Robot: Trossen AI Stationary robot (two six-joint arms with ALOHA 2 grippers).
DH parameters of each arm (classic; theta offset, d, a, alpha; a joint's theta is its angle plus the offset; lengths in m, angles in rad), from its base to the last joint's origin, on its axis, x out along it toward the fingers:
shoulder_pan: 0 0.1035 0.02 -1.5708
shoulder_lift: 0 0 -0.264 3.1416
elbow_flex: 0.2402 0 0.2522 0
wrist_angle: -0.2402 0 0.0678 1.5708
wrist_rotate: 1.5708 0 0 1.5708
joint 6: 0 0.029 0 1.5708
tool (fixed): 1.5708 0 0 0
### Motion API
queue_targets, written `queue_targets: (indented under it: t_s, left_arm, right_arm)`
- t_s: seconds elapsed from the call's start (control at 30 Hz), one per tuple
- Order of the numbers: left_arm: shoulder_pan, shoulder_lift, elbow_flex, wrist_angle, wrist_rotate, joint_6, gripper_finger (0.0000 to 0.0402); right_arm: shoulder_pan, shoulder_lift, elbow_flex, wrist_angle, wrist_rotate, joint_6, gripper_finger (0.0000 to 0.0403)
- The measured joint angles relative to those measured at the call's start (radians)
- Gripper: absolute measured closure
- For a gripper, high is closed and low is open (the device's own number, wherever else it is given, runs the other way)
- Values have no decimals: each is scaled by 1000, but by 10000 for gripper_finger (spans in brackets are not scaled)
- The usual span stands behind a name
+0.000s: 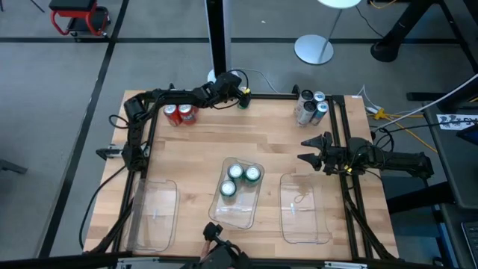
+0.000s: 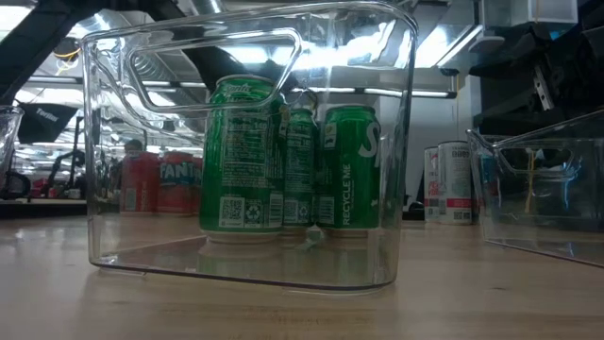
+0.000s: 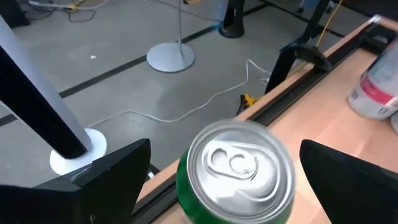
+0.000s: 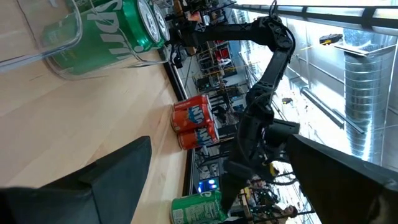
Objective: Sort soda cans
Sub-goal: Put the green soda can into the middle transparent bin
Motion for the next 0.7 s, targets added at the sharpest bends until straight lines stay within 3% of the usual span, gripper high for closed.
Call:
queue_targets:
  t_s: [0.7]
  left_arm:
    - [24,57,-1,23,7,22,3]
  right_arm:
    - [0,20,0,0,0,0,27]
